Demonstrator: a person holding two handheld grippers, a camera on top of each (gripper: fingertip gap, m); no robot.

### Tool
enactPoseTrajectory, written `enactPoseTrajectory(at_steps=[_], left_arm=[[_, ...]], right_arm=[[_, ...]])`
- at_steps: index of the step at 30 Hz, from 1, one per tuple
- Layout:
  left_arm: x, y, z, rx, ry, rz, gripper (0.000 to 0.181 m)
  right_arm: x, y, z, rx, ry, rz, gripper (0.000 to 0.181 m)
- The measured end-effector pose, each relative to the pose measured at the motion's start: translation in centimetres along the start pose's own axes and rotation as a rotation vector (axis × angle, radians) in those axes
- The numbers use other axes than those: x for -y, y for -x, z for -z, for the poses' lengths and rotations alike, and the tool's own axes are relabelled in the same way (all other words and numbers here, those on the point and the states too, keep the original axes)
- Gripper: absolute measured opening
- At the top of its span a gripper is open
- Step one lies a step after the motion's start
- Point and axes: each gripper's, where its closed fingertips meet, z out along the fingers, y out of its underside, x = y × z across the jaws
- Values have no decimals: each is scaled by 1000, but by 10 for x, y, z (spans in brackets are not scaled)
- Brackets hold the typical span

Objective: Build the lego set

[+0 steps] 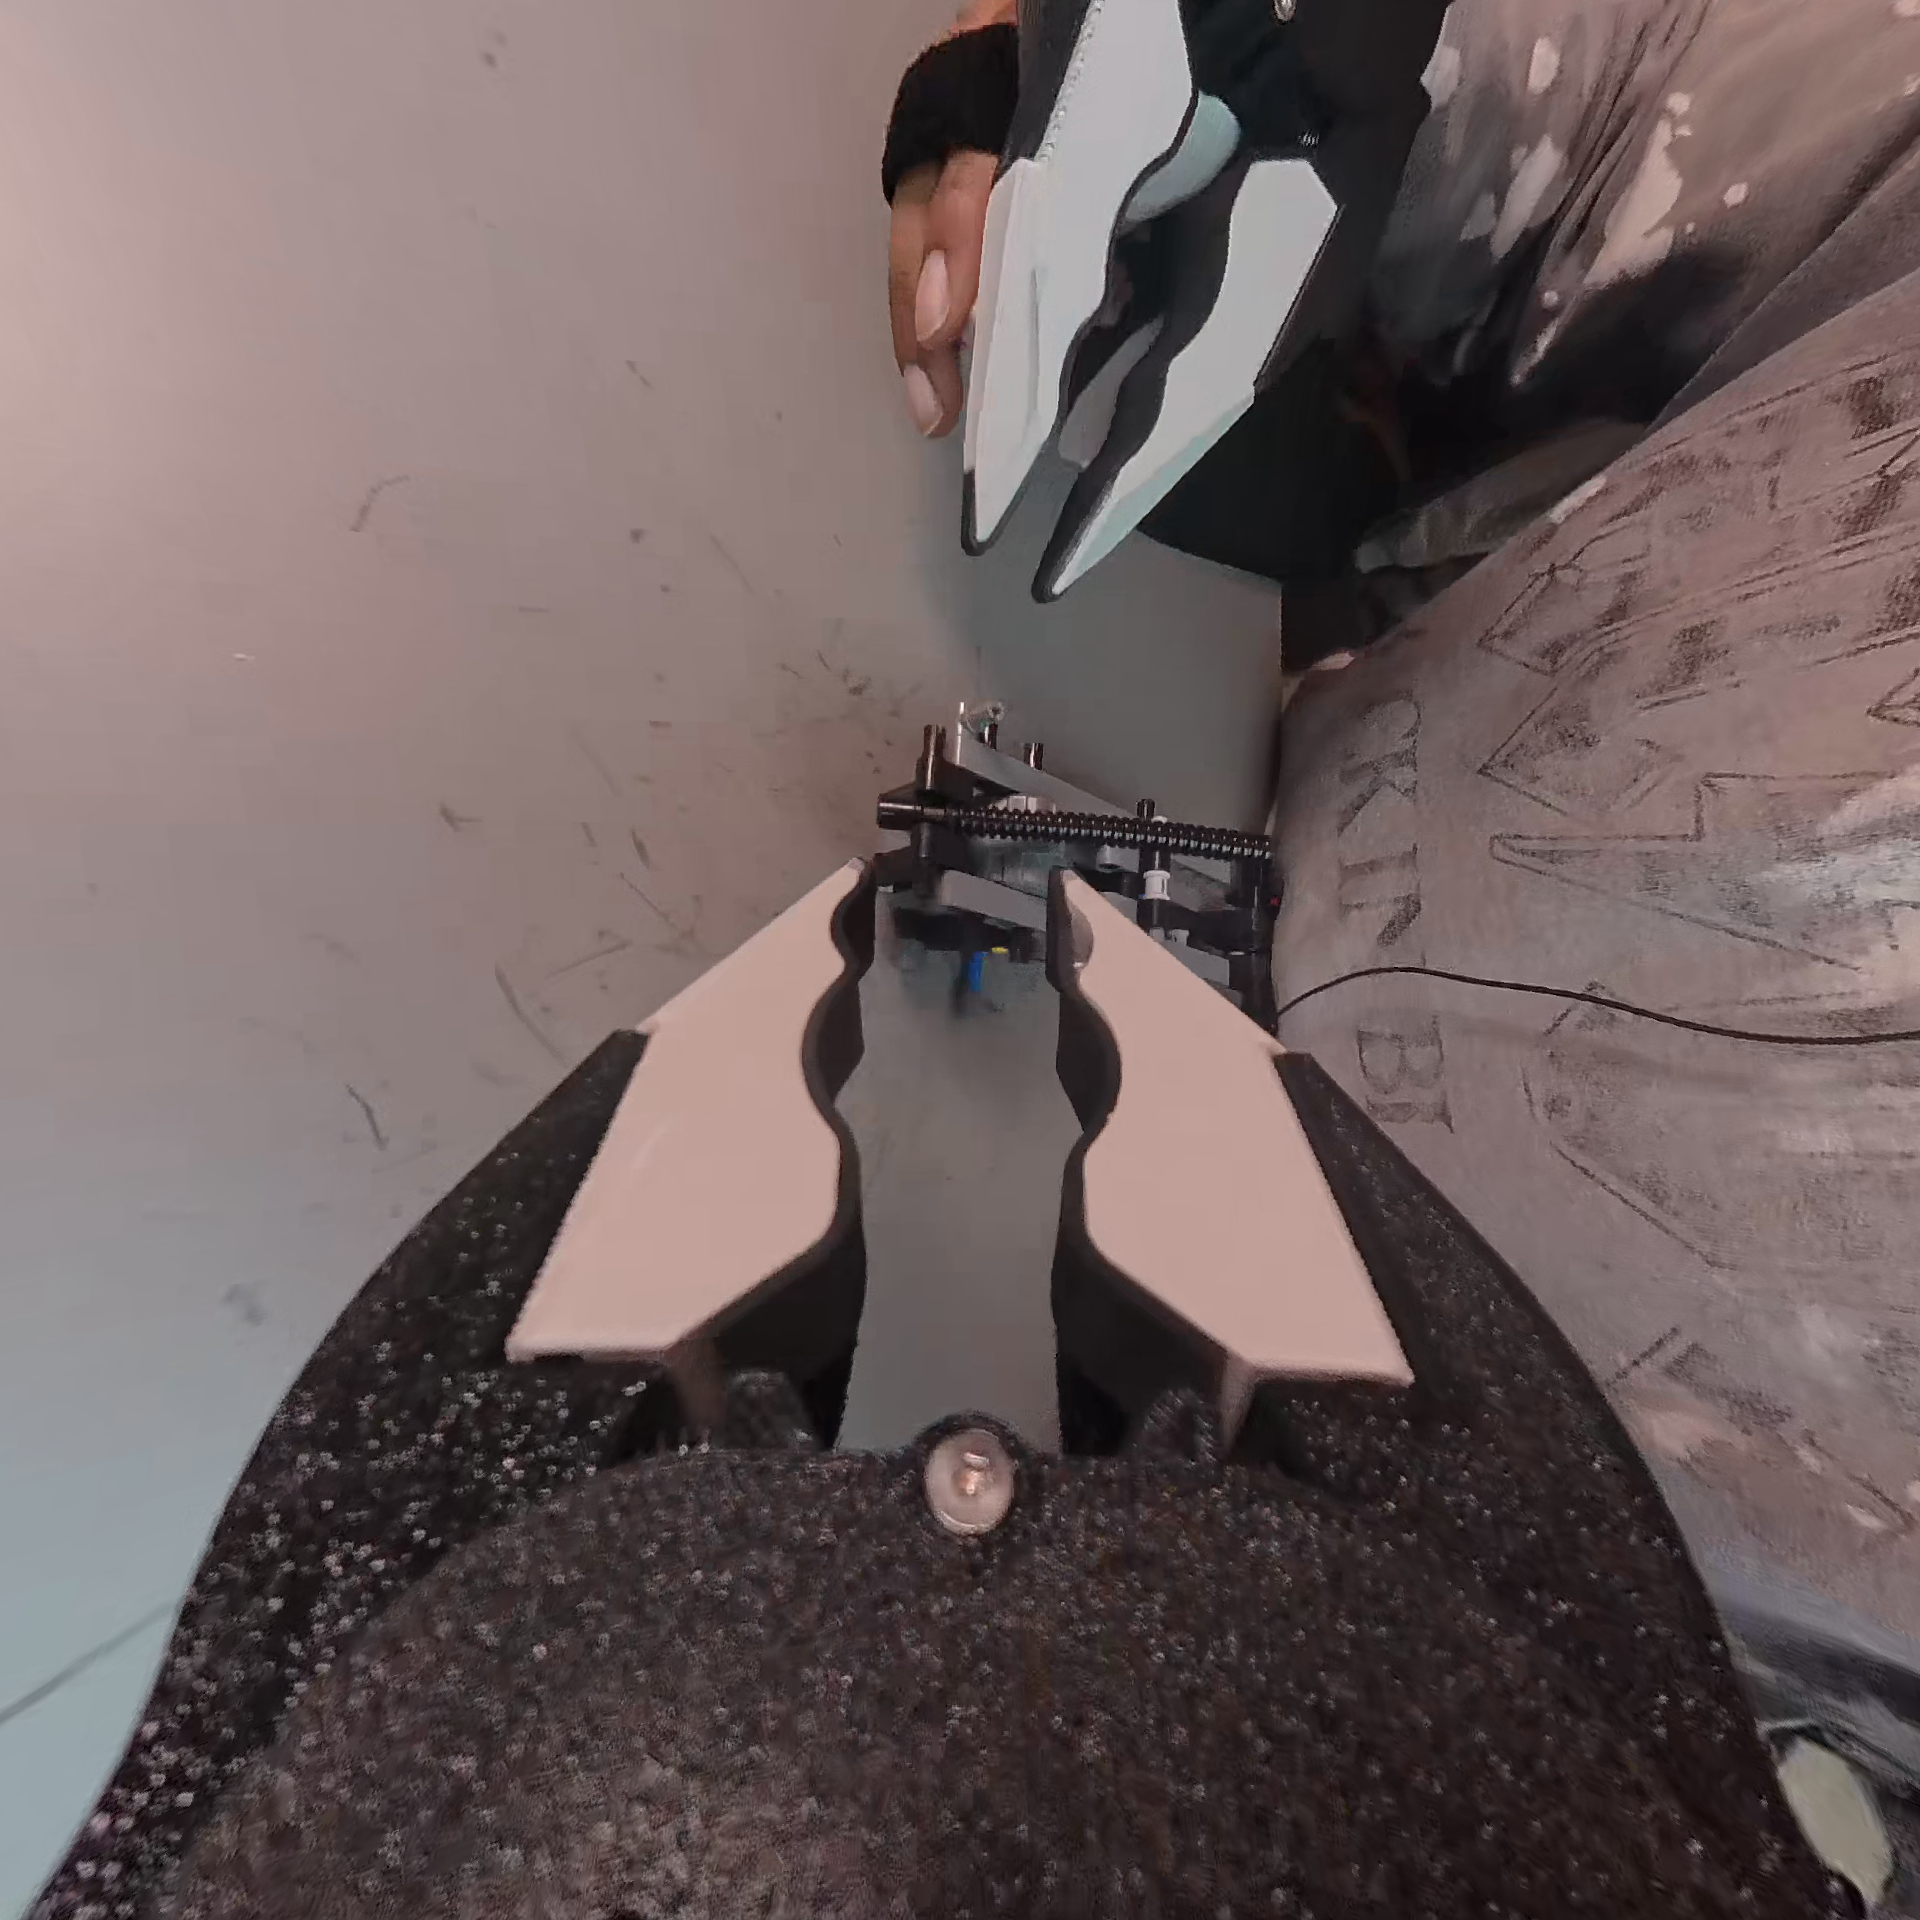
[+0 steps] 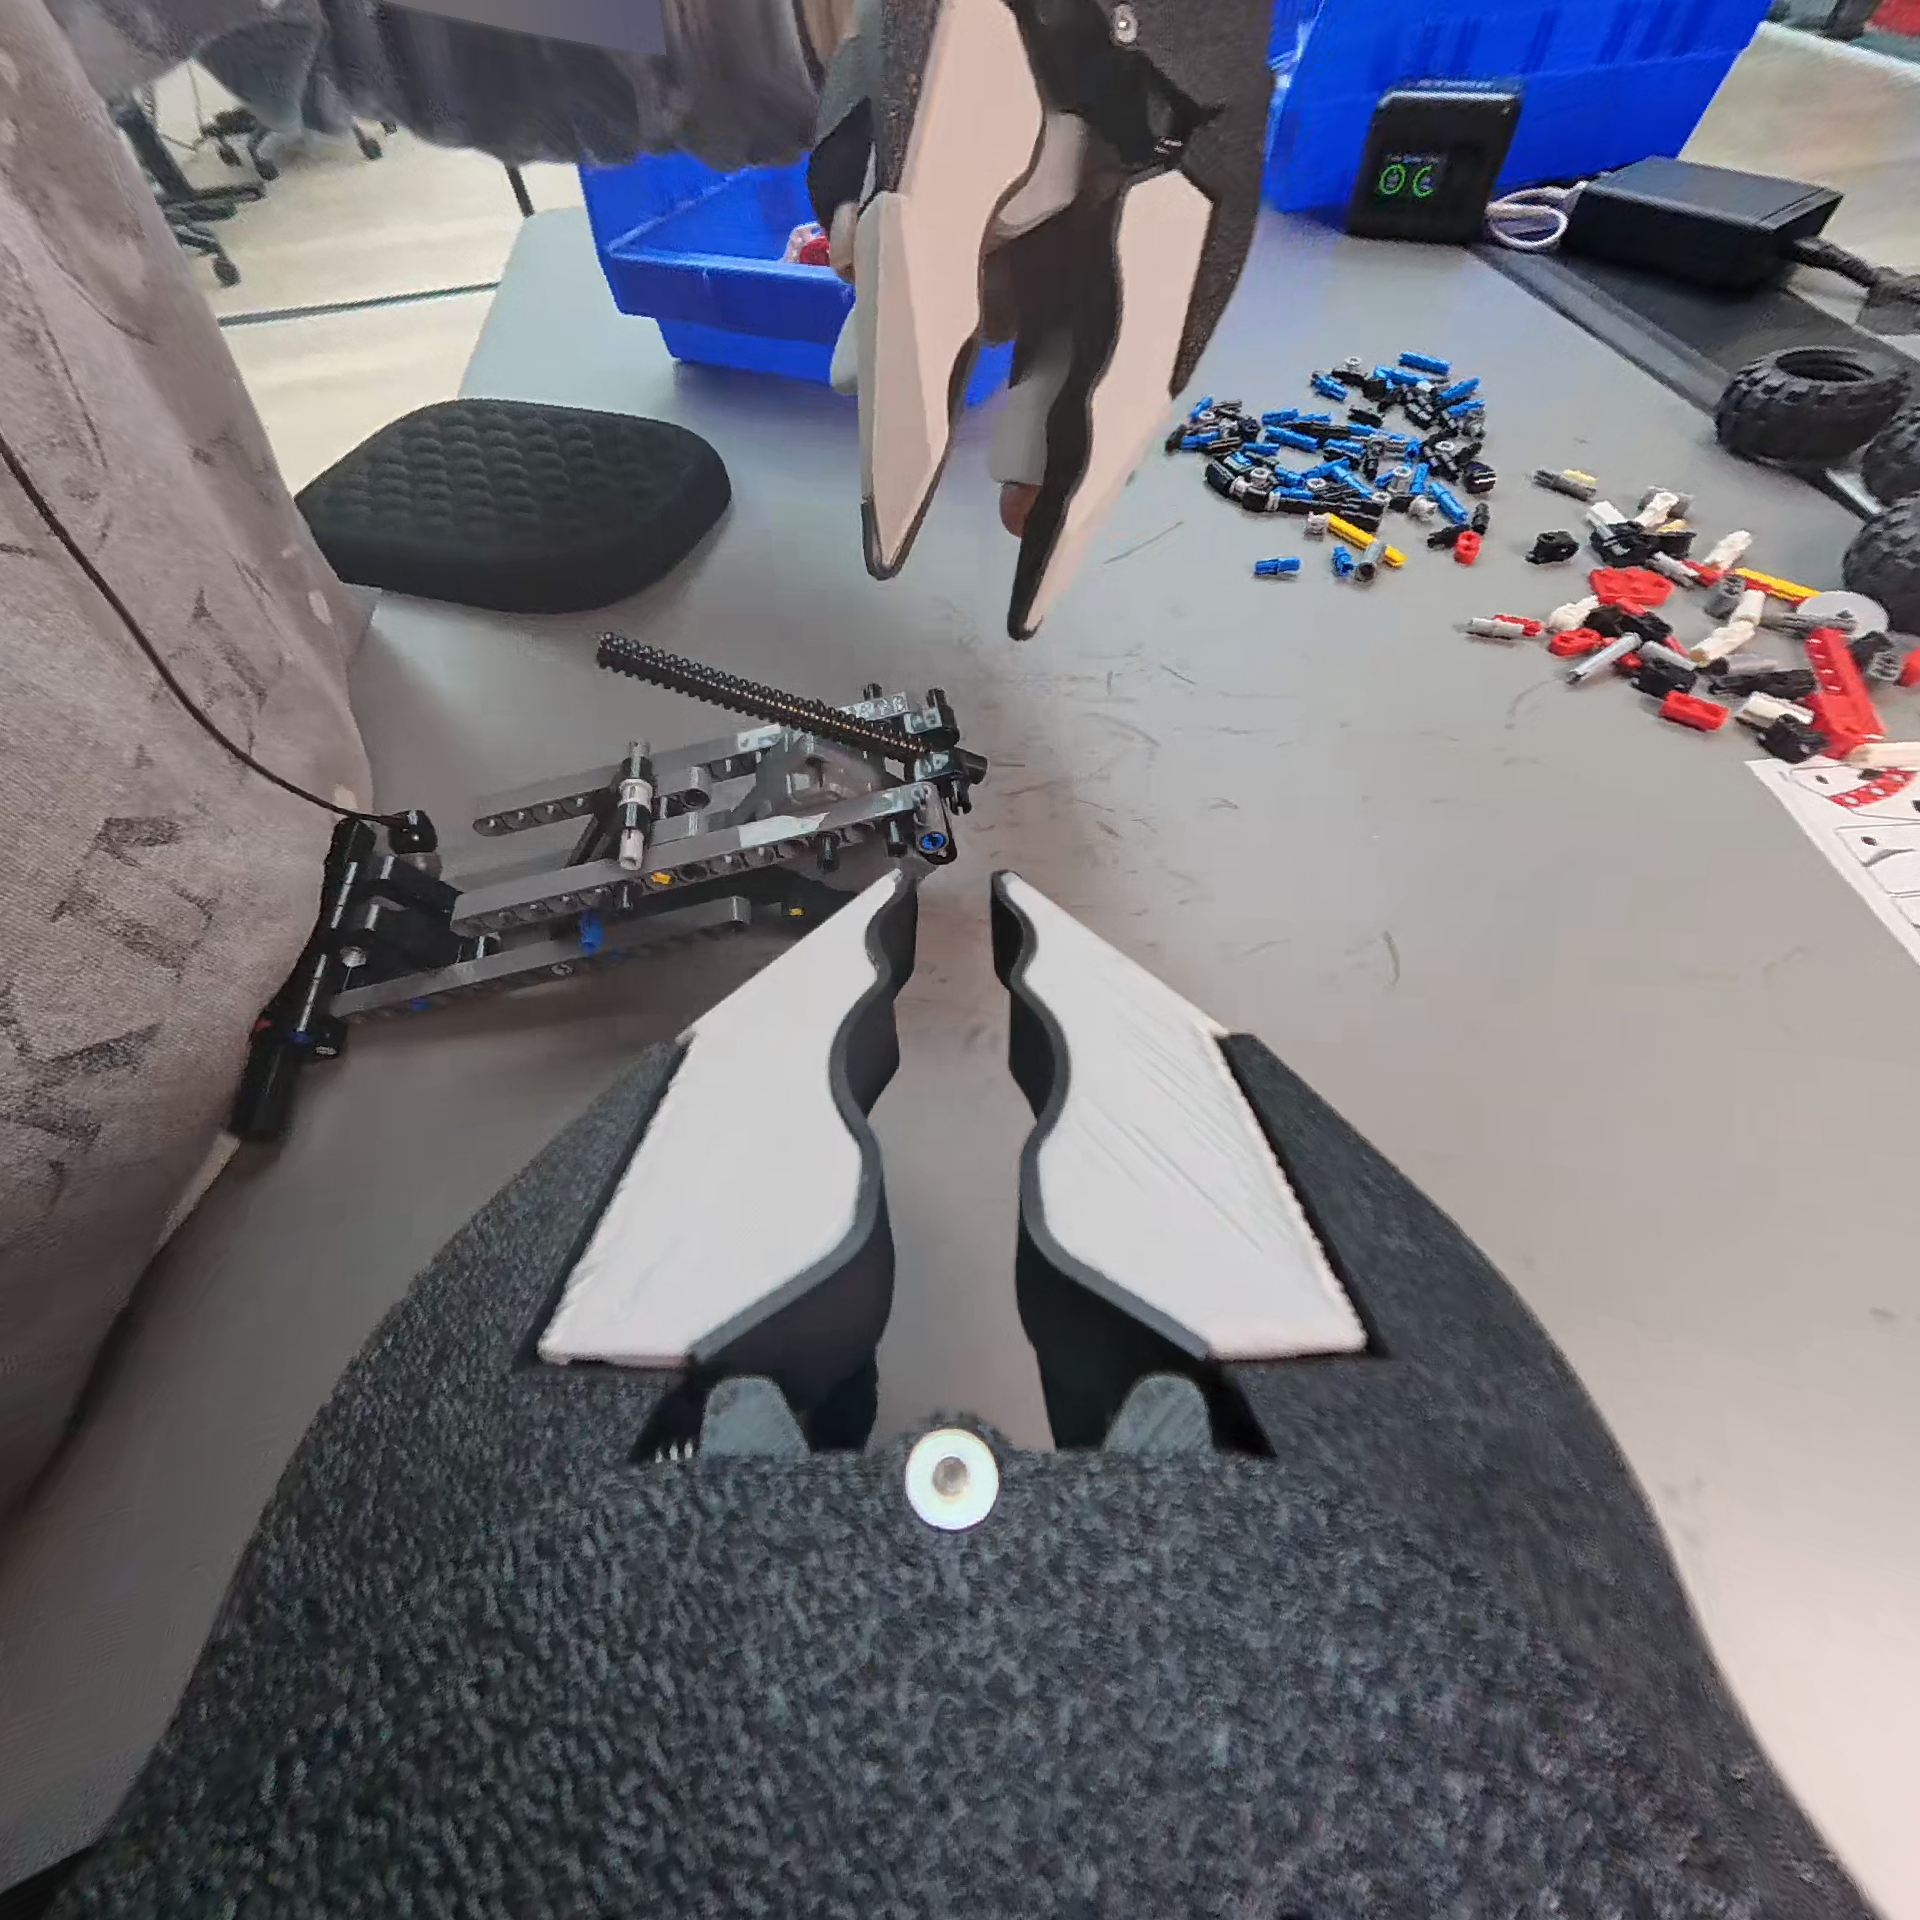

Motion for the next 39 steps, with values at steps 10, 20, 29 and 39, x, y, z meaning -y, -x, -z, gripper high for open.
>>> enactPoseTrajectory(at_steps=[10,20,29,39], left_arm=[[-43,5,-13,283,-251,-11,34],[-73,-14,-29,406,-213,-97,32],[-67,0,-27,518,-241,-162,32],[-62,-6,-22,541,-295,-213,34]], right_arm=[[0,7,-27,23,113,-23,30],[20,20,-9,-188,179,-83,39],[-19,90,-51,-423,232,-358,96],[-45,48,-33,-240,510,-41,71]])
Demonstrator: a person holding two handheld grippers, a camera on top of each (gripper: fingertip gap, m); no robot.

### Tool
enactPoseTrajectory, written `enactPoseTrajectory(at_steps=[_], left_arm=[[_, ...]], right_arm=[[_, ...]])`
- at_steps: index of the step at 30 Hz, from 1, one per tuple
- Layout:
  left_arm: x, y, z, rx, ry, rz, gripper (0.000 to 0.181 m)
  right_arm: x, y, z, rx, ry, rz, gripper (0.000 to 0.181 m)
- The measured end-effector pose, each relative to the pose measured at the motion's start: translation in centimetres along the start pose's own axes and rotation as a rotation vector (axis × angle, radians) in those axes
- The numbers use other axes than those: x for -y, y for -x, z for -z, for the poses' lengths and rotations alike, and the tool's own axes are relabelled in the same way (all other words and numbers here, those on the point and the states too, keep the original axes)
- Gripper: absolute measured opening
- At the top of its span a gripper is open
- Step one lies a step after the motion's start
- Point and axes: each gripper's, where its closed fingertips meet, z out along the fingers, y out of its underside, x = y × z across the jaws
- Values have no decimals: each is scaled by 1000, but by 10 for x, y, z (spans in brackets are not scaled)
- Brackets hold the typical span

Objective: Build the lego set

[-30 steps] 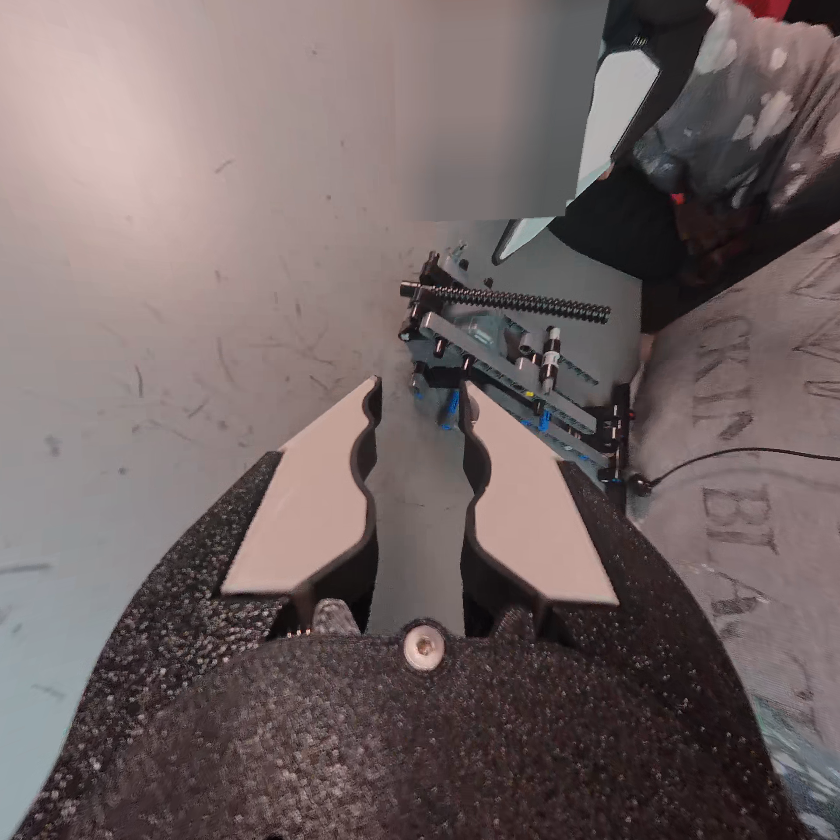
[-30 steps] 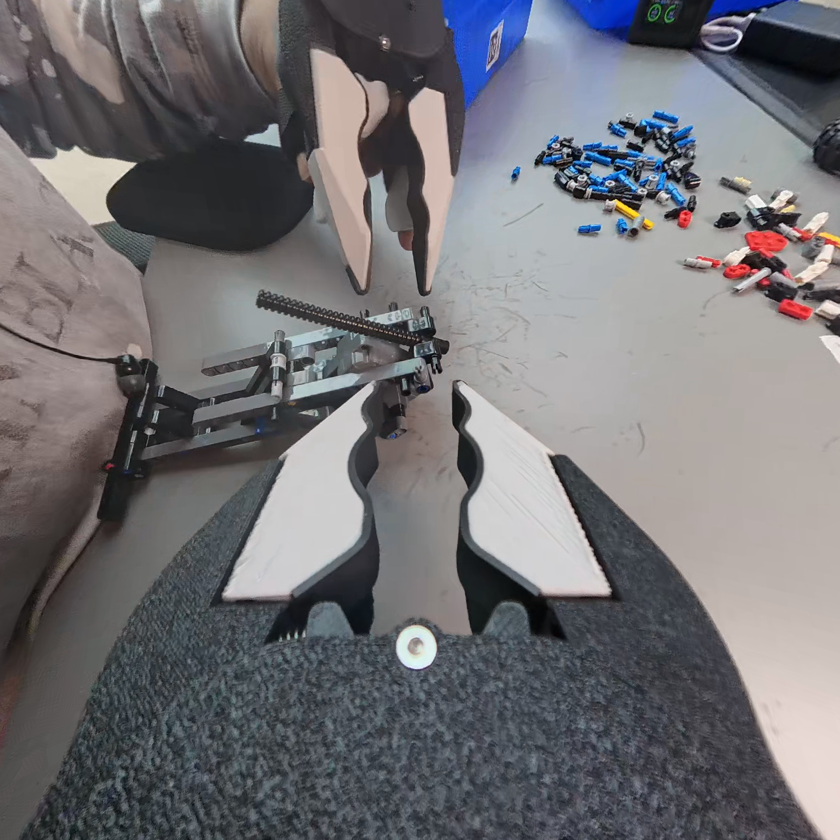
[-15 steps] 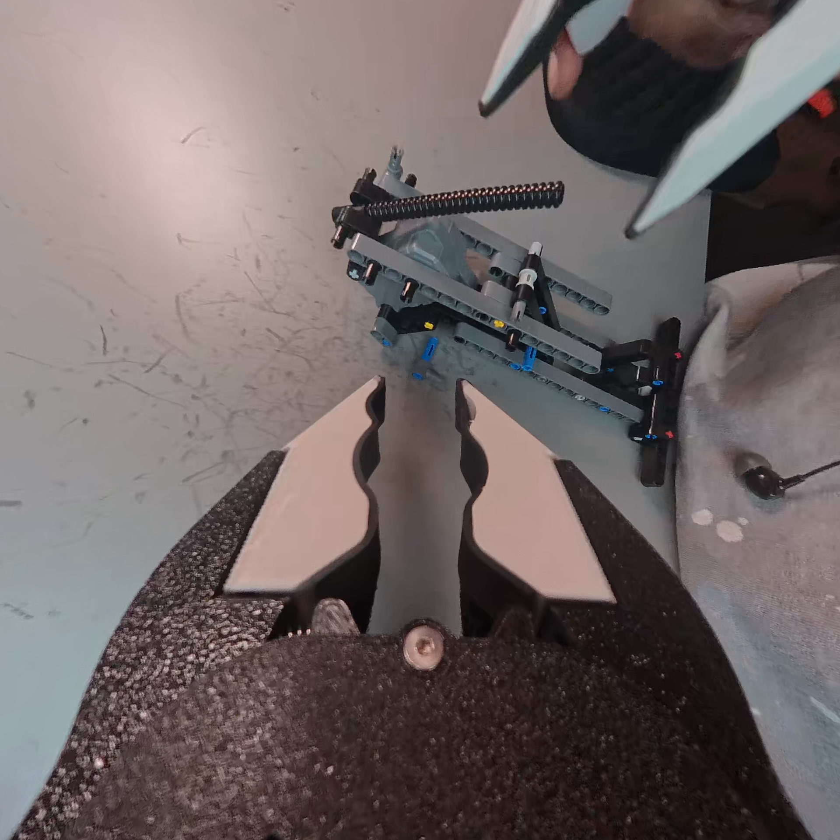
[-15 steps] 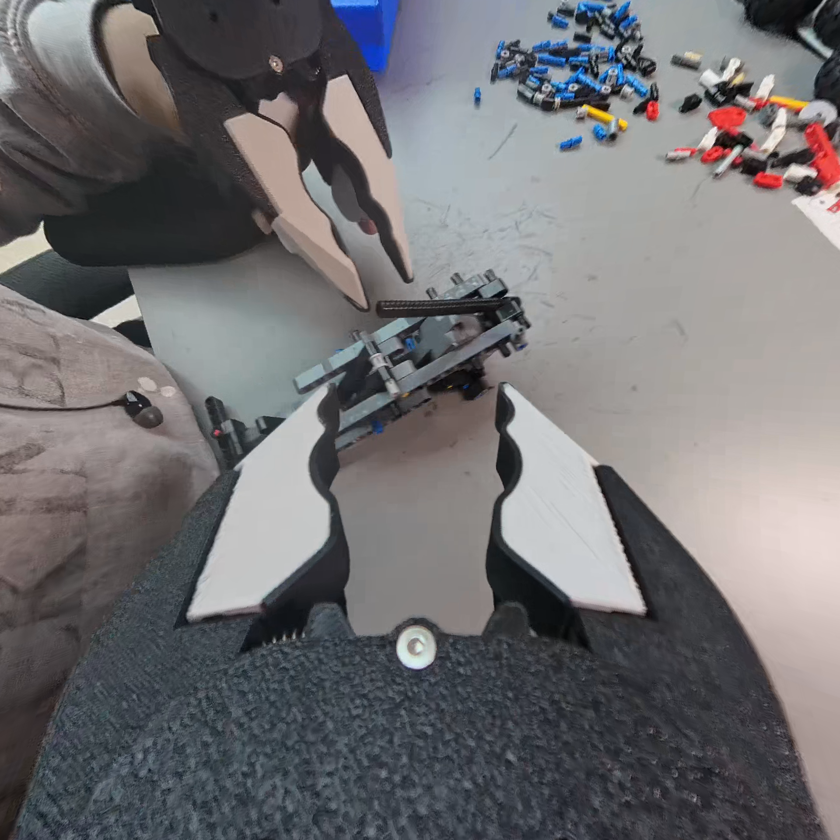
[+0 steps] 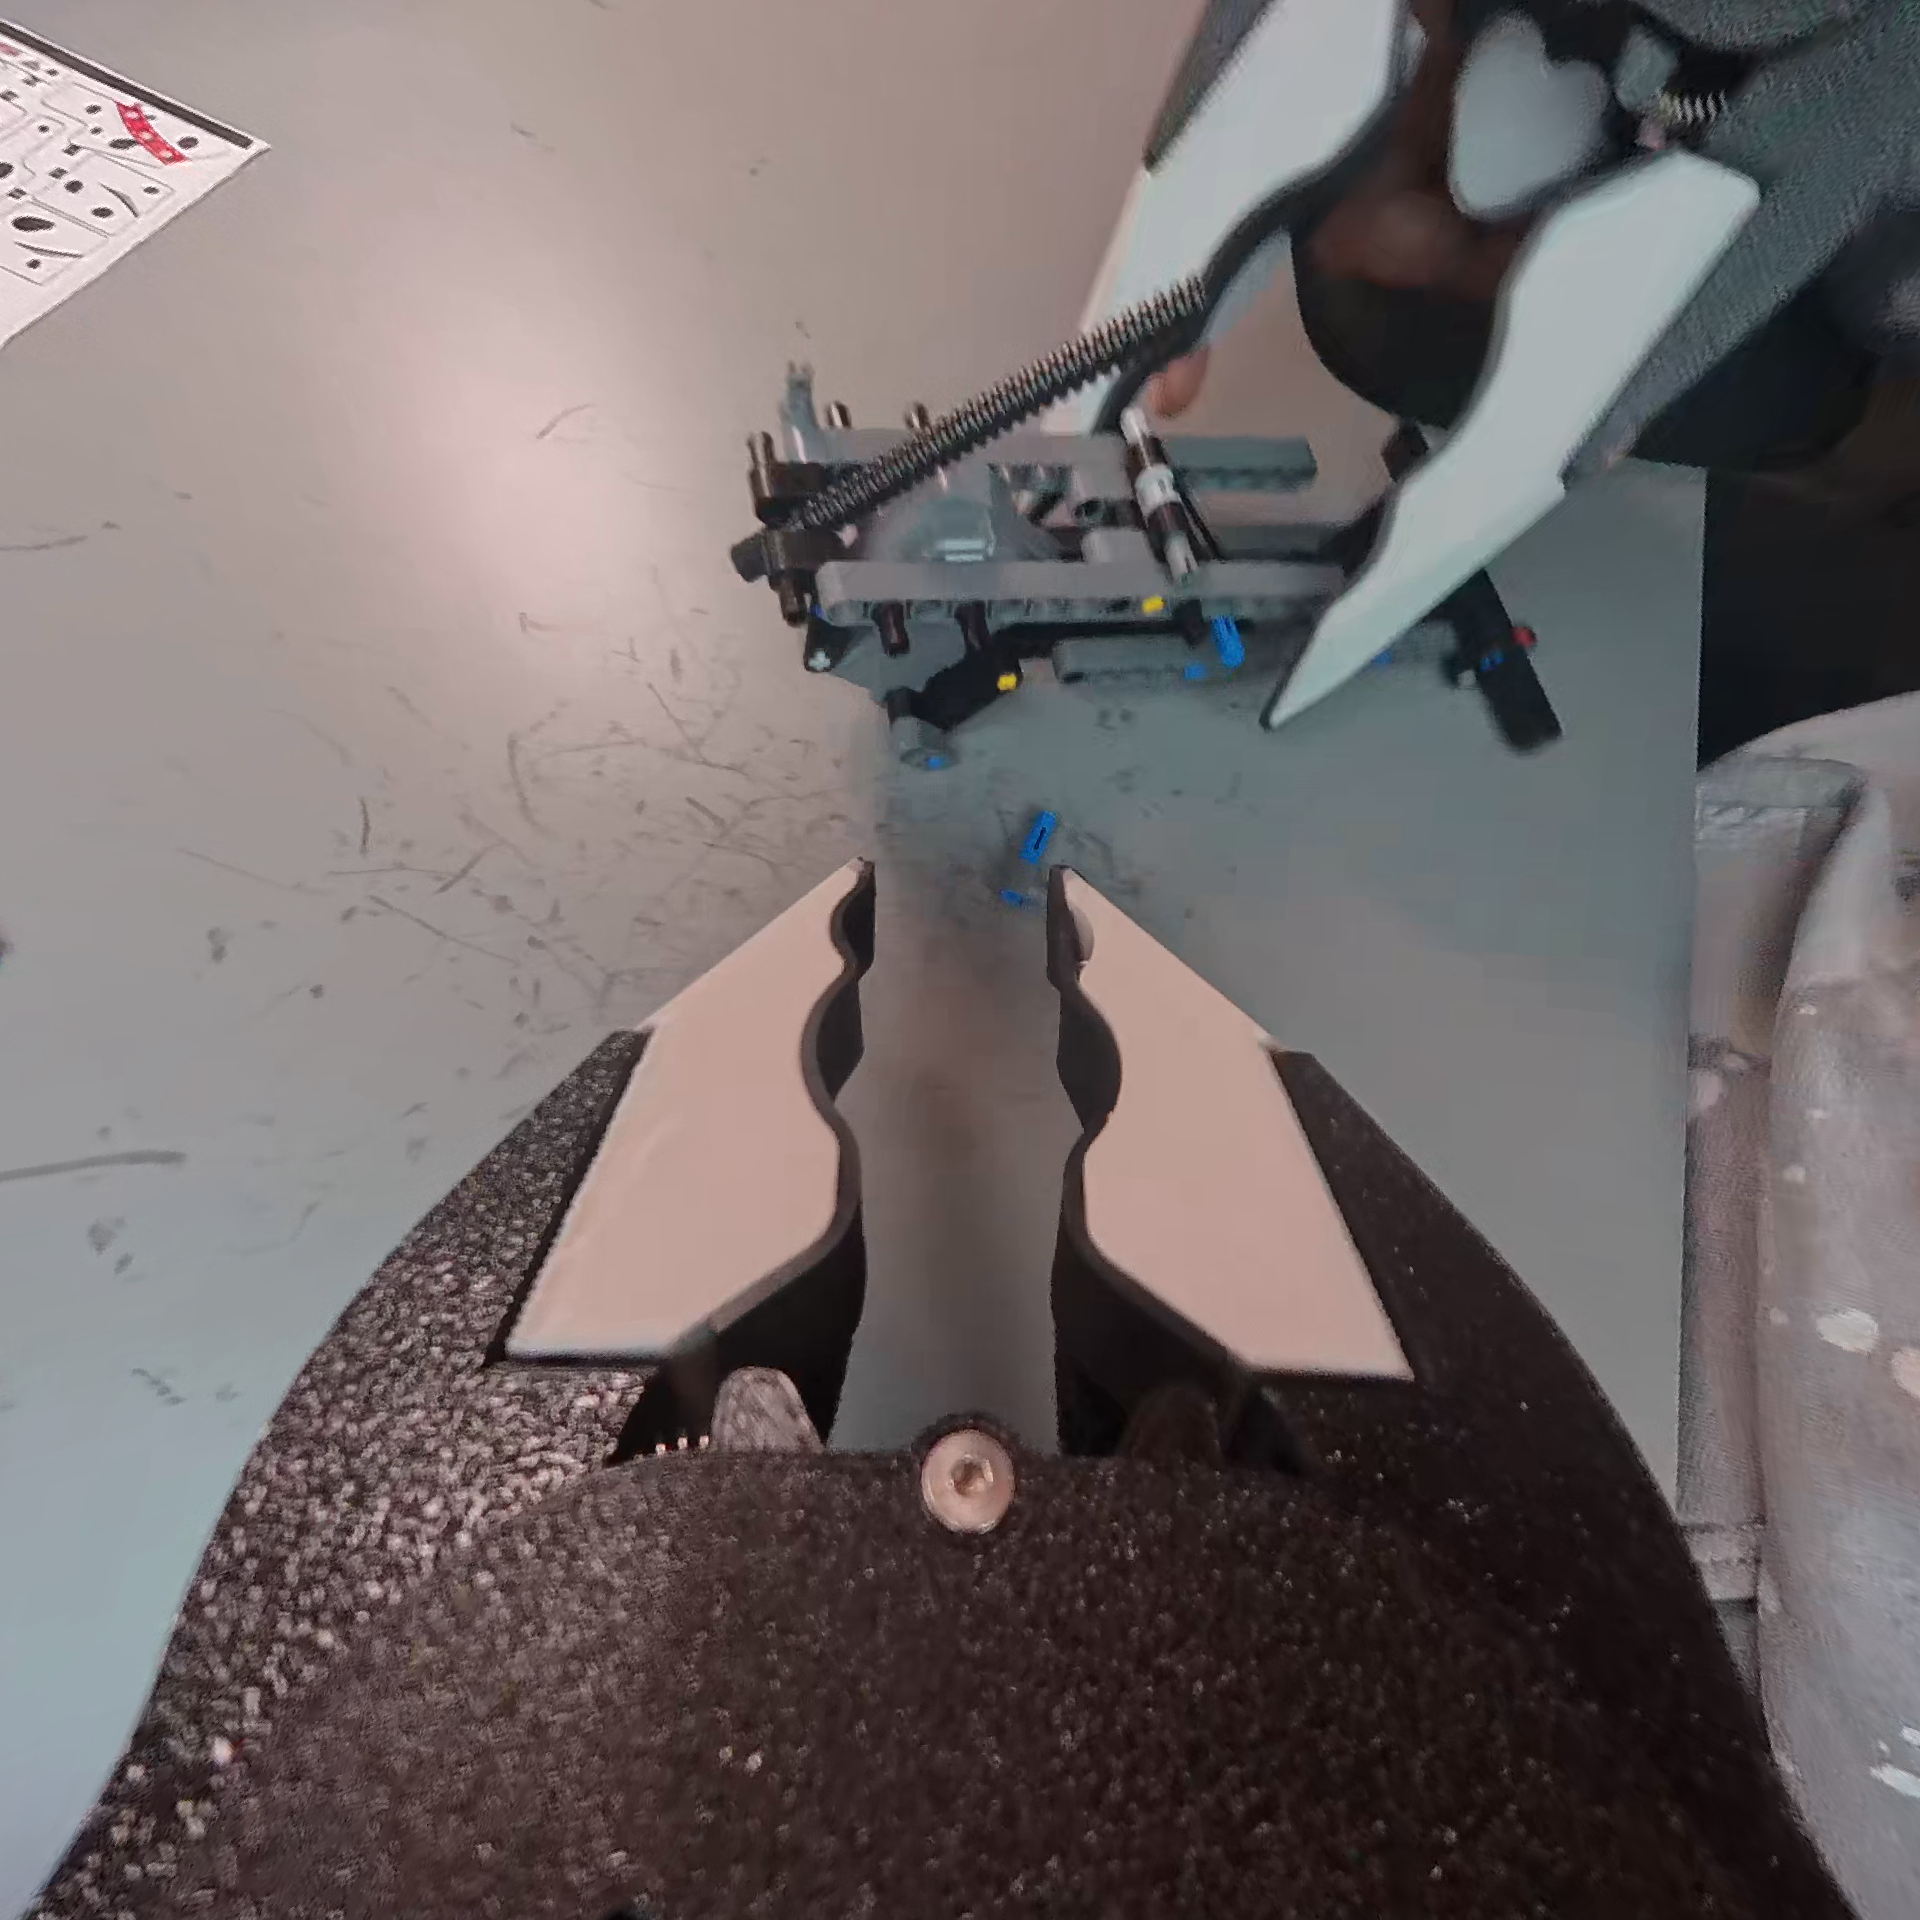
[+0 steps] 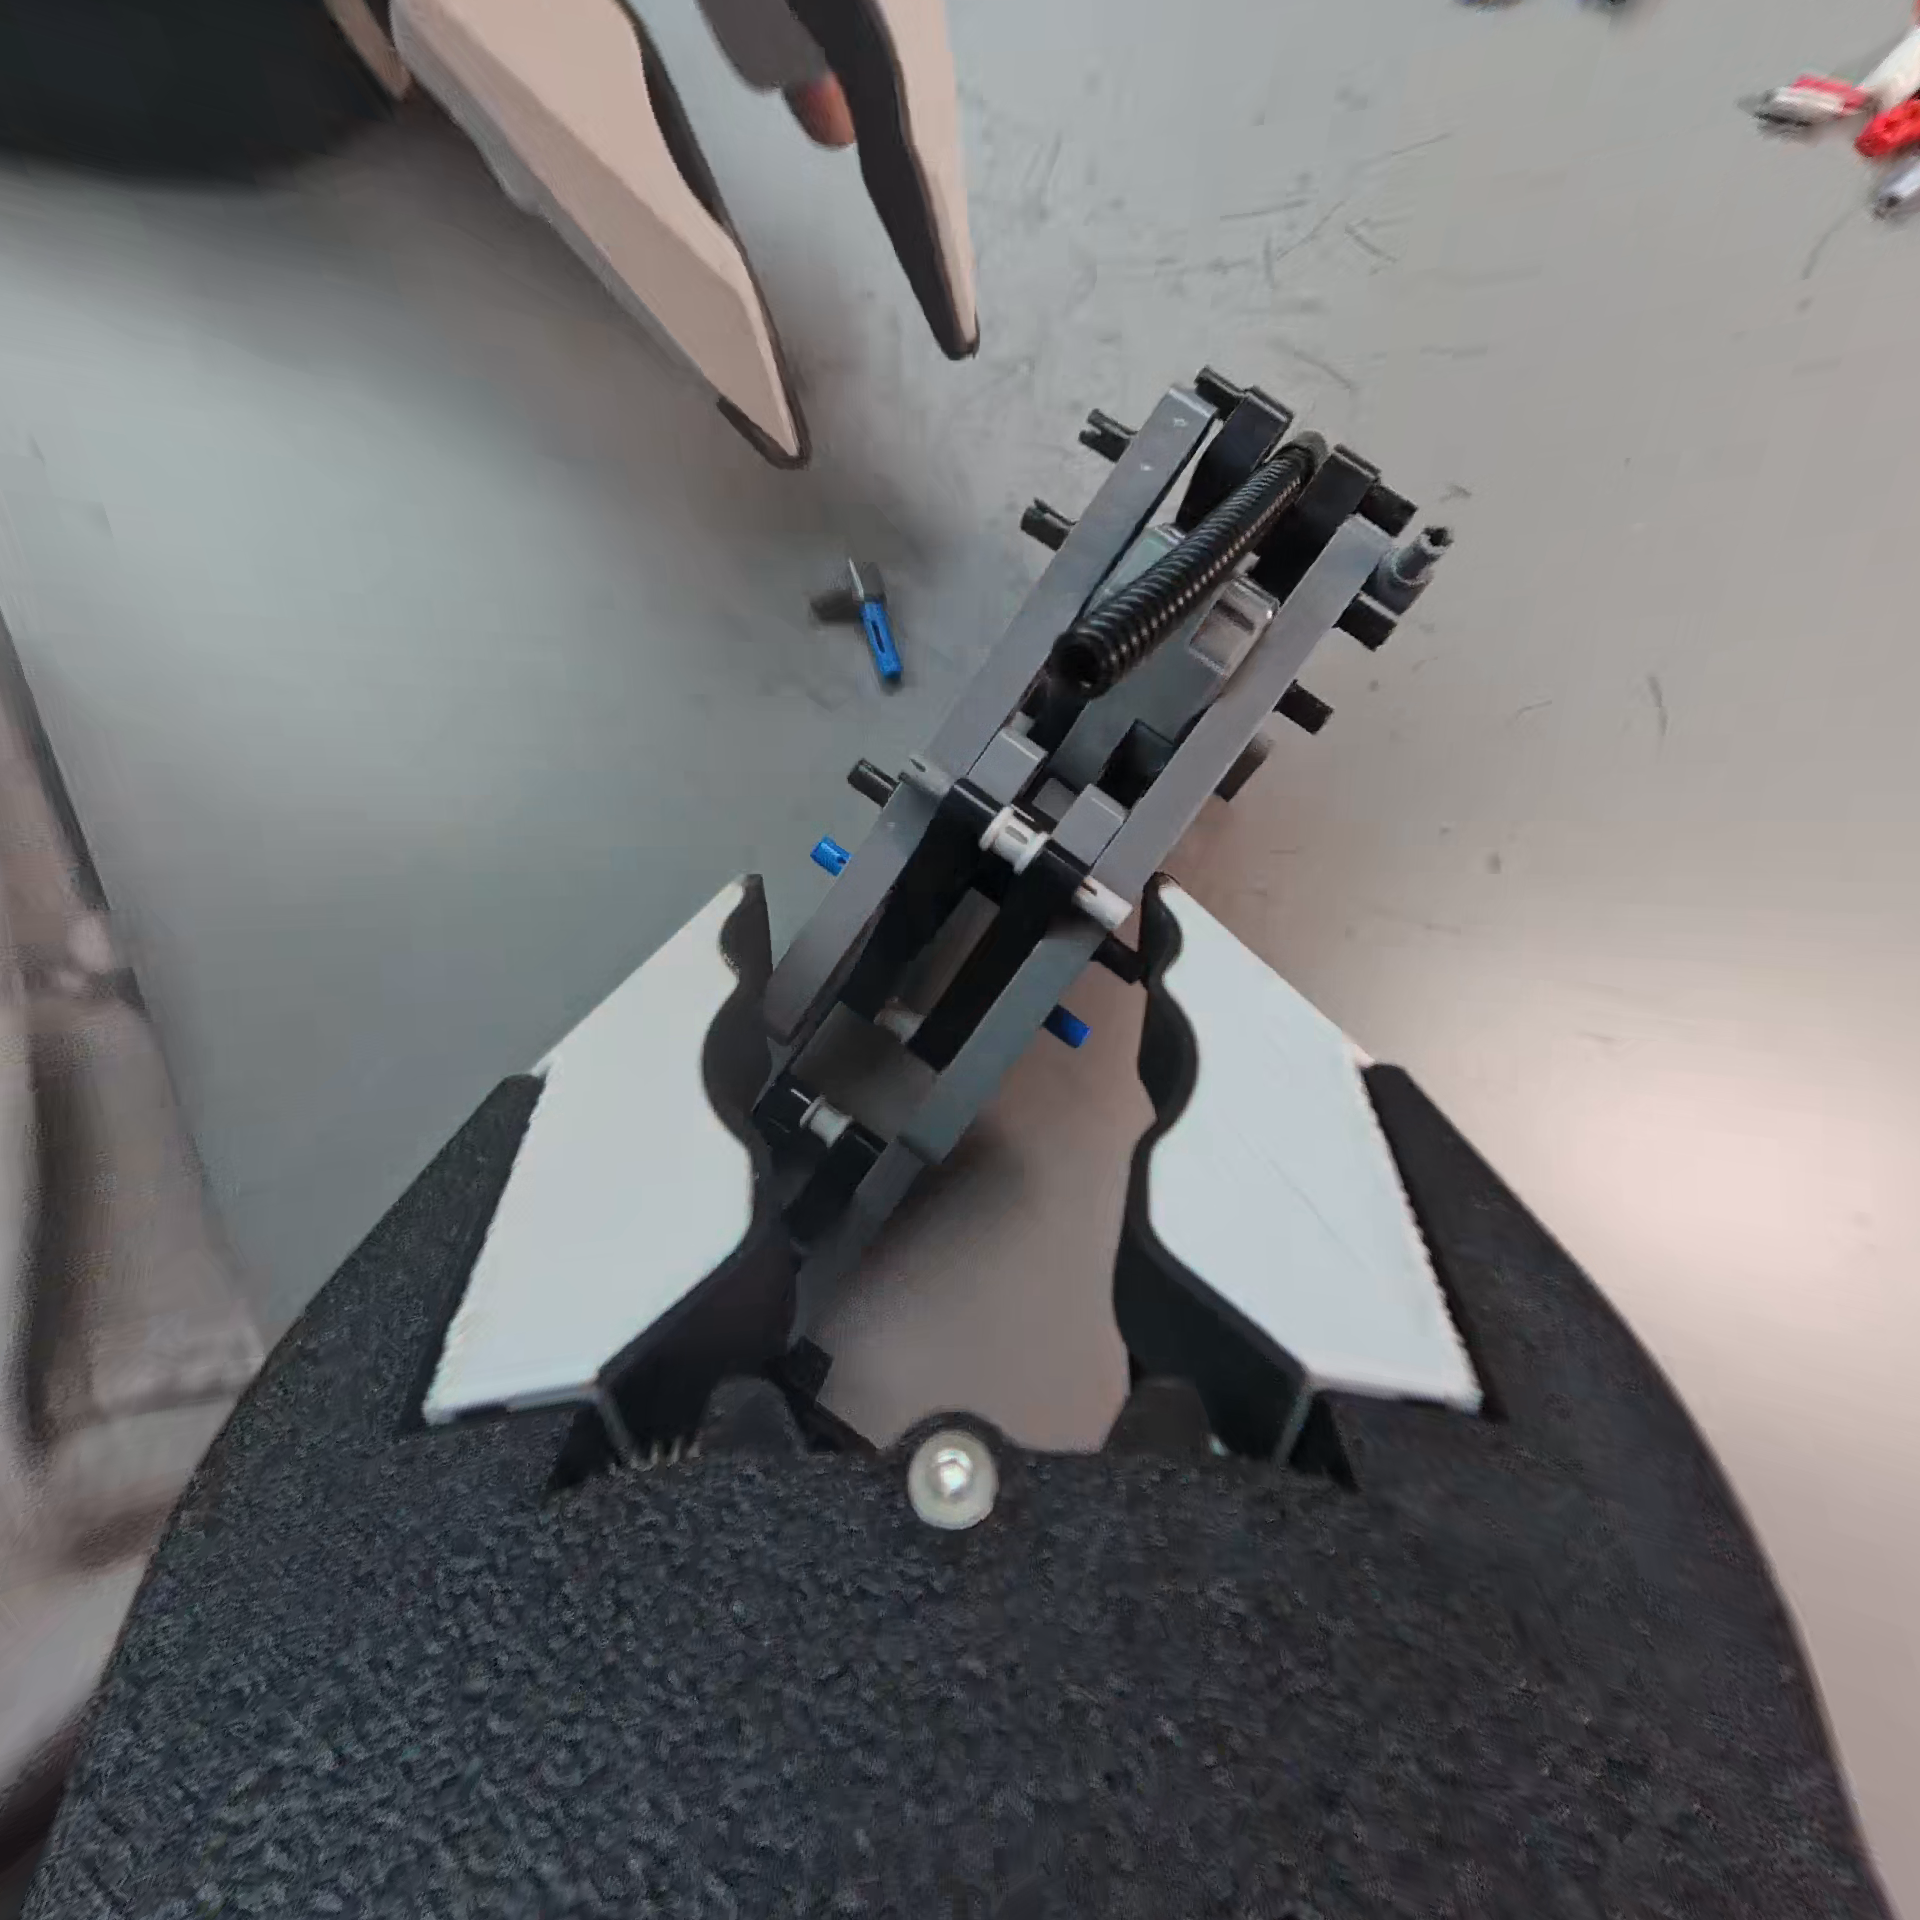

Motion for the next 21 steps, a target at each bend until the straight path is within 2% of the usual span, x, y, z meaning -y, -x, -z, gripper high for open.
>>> enactPoseTrajectory(at_steps=[3,6,11,14,15,18,21], left_arm=[[-10,-8,-9,-41,80,-34,34],[-16,-11,-19,-75,139,-42,33],[-18,-12,-25,-97,168,-26,23],[-18,-8,-26,-65,167,-35,4],[-19,-9,-26,-64,166,-36,4],[-18,-8,-26,-70,161,-21,3],[-12,-12,-23,-122,135,35,3]], right_arm=[[-10,-28,6,153,50,304,71],[-12,-53,-4,256,151,385,66],[-1,-69,-14,287,141,453,68],[5,-79,-5,204,43,382,78],[11,-83,4,153,-26,356,77],[32,-69,36,36,-269,292,54],[41,-24,45,-4,-375,324,35]])
